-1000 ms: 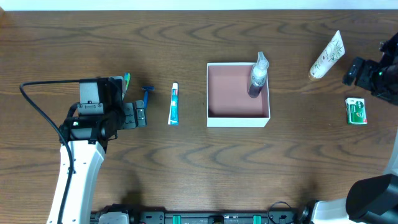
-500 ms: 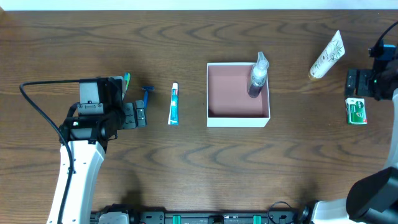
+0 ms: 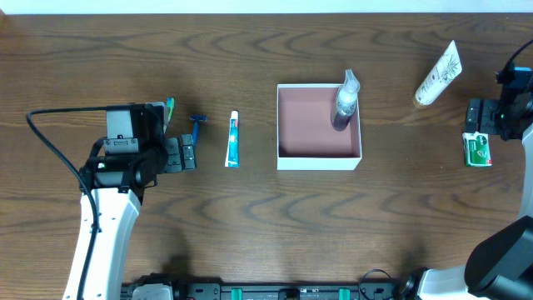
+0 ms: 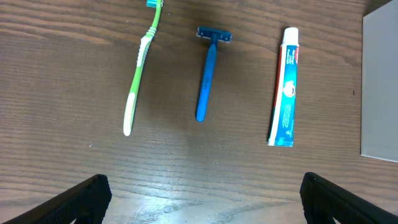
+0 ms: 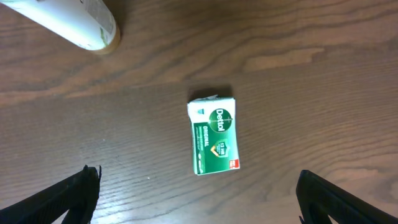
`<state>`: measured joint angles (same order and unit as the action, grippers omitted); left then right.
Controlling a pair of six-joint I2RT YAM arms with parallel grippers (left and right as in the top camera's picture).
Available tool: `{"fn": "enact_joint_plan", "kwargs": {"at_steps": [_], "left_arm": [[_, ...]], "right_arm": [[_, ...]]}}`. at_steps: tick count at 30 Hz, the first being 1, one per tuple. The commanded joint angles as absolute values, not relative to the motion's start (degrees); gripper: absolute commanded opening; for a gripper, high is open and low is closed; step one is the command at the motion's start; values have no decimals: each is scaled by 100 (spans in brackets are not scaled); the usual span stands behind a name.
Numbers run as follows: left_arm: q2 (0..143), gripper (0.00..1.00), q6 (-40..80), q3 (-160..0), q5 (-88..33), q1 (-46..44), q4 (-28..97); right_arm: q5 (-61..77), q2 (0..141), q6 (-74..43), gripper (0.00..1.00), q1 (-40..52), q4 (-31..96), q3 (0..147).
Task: Pack container
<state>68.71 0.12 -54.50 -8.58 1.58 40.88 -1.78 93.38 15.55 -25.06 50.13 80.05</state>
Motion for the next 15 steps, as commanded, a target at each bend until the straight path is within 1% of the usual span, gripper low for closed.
{"fn": "enact_joint_plan", "kwargs": {"at_steps": [1, 7, 15], "left_arm": [[6901, 98, -38, -5564, -810, 141, 4093], [6901, 98, -38, -5564, -810, 141, 4093], [6901, 98, -38, -5564, -810, 141, 4095]], "right_arm": [[-82, 9389, 1594, 99, -2571, 4991, 7979], [-80, 9570, 1964, 99, -2626, 4897, 7979], [-82, 10377, 2196, 99, -2672, 4670, 7979]]}}
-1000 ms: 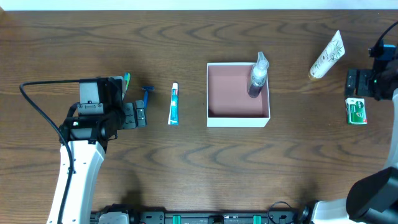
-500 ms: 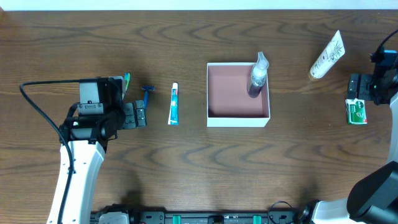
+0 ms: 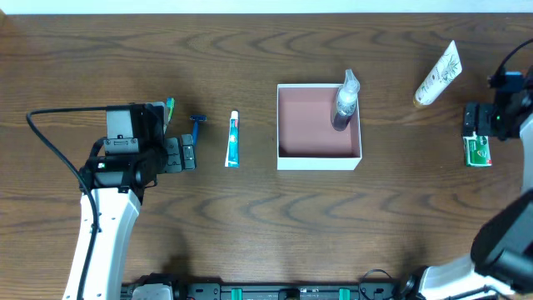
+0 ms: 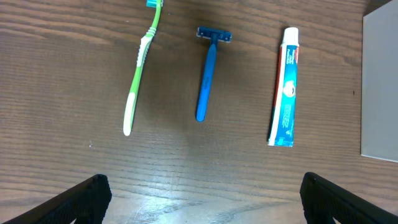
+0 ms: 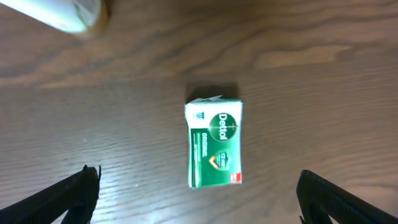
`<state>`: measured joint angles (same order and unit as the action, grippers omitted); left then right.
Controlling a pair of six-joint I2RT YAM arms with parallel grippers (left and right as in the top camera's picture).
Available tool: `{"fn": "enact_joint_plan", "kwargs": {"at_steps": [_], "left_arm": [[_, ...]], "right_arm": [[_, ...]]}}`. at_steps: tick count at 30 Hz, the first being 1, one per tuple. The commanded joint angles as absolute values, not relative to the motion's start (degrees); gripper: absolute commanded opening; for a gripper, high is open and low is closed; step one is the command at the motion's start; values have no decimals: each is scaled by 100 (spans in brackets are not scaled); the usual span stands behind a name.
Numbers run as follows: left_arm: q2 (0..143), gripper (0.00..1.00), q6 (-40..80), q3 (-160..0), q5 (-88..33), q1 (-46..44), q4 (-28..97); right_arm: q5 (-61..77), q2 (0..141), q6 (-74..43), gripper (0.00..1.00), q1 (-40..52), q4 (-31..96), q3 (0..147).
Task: Pack container
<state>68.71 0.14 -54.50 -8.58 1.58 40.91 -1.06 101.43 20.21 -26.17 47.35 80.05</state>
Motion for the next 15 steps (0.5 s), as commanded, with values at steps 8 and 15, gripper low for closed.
{"fn": "enact_joint_plan", "kwargs": {"at_steps": [8, 15], "left_arm": [[6901, 98, -38, -5564, -810, 141, 4095], [6901, 98, -38, -5564, -810, 141, 4095]], "right_arm": [[-60, 10731, 2488, 99, -2801, 4578, 7979], [379, 10851, 2499, 99, -3199, 4563, 7979]]}}
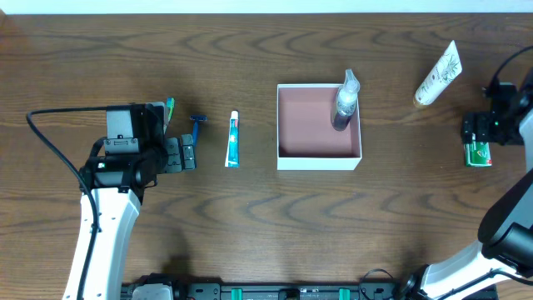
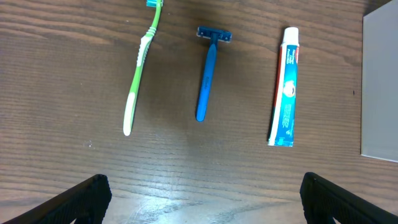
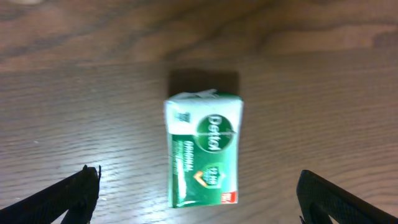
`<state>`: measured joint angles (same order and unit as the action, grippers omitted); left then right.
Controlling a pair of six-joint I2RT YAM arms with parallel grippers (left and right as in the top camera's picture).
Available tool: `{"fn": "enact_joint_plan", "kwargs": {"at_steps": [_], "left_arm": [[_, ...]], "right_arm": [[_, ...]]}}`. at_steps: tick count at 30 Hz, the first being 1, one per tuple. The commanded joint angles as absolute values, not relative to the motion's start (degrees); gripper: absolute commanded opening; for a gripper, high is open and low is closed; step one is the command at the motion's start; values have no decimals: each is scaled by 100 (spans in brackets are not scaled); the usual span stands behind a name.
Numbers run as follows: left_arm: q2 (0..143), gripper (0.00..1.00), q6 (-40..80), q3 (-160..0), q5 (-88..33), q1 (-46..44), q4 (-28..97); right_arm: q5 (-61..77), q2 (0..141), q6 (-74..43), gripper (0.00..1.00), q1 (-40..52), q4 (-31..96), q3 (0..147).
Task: Pack container
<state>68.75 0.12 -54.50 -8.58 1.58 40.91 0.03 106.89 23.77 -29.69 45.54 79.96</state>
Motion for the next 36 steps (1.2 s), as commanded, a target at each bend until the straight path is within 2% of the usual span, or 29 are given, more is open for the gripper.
{"fn": "enact_joint_plan", "kwargs": {"at_steps": [1, 4, 8, 36], "left_arm": [[6901, 98, -38, -5564, -810, 141, 4095], [6901, 98, -38, -5564, -810, 141, 4095], [6901, 98, -38, -5564, -810, 141, 4095], [6901, 98, -38, -5564, -810, 141, 4095]], "right_arm": [[596, 10890, 2502, 99, -3271, 4580, 7979], [1164, 11039, 2799, 99, -3385, 4696, 7979], [1247, 11196, 2884, 99, -3361, 4700, 7977], [480, 11747, 2764, 98, -3293, 4580, 7968]]}}
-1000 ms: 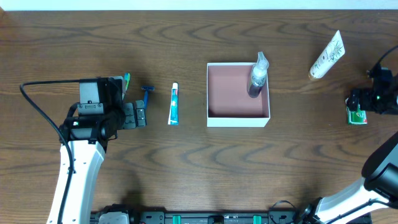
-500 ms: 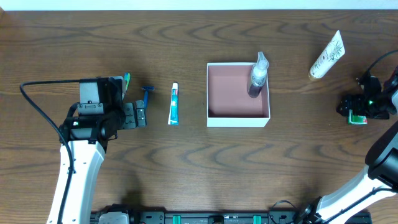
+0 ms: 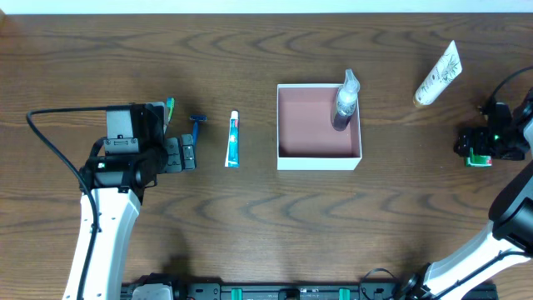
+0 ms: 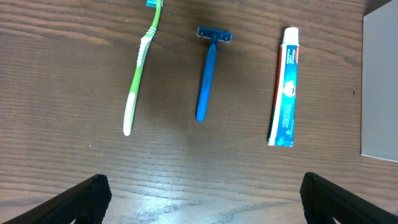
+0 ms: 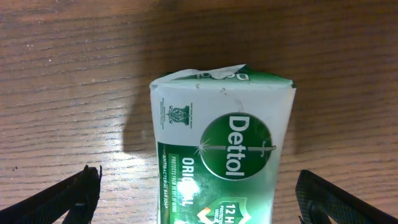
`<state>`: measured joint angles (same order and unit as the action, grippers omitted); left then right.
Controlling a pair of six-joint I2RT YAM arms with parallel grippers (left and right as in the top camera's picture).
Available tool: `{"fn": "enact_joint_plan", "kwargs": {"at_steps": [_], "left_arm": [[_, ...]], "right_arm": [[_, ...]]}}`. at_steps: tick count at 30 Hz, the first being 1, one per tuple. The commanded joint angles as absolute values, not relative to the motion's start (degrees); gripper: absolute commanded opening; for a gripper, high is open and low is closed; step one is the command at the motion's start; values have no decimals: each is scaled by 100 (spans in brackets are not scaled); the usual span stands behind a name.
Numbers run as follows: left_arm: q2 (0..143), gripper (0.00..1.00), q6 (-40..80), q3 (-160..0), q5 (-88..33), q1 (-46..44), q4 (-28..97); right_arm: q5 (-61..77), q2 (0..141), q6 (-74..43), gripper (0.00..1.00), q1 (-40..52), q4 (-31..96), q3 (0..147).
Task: Pack container
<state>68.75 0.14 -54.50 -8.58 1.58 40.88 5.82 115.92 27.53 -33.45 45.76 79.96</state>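
Note:
A white box with a pink inside sits mid-table with a clear spray bottle leaning in its far right corner. A green Dettol soap pack lies at the table's right end; my right gripper is low over it, open, one finger on each side, apart from the pack. The overhead view shows only a sliver of the soap under that gripper. My left gripper hangs open near a green toothbrush, a blue razor and a toothpaste tube.
A white lotion tube lies at the far right, behind the soap. The box's white wall shows at the right edge of the left wrist view. Dark wood table all around.
My right gripper has come down much closer to the soap pack, which now fills the space between its open fingers. The left arm and every object stayed put.
My right gripper hung high over the soap with the lotion tube's end in its view. It then sat lower at each moment, the soap growing larger and the tube leaving view. Now it straddles the pack, open. The left arm never moved.

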Motion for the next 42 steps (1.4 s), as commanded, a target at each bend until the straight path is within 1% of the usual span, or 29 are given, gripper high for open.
{"fn": "enact_joint_plan", "kwargs": {"at_steps": [1, 5, 12, 17, 21, 26, 34, 36, 38, 40, 42], "left_arm": [[6901, 98, -38, -5564, -810, 141, 4095], [6901, 98, -38, -5564, -810, 141, 4095], [6901, 98, -38, -5564, -810, 141, 4095], [6901, 98, -38, -5564, -810, 141, 4095], [6901, 98, -38, -5564, -810, 141, 4095], [6901, 98, -38, -5564, -810, 141, 4095], [6901, 98, -38, -5564, -810, 141, 4093], [6901, 98, -40, -5564, -810, 141, 4095], [6901, 98, -38, -5564, -810, 141, 4095], [6901, 98, -40, -5564, -810, 141, 4095], [6901, 98, -38, -5564, -810, 141, 4095]], "right_arm": [[434, 11747, 2751, 98, -3293, 4582, 7968], [427, 11749, 2729, 95, -3293, 4578, 7961], [425, 11786, 2727, 94, -3293, 4512, 7883], [386, 11789, 2689, 86, -3293, 4497, 7881], [338, 11789, 2659, 81, -3293, 4486, 7861], [298, 11793, 2615, 72, -3293, 4405, 7791], [301, 11793, 2571, 69, -3293, 4239, 7625], [301, 11793, 2561, 64, -3293, 4219, 7627], [301, 11793, 2460, 51, -3293, 4185, 7627], [301, 11793, 2388, 43, -3293, 4154, 7631], [301, 11793, 2340, 39, -3295, 4158, 7640]]}}
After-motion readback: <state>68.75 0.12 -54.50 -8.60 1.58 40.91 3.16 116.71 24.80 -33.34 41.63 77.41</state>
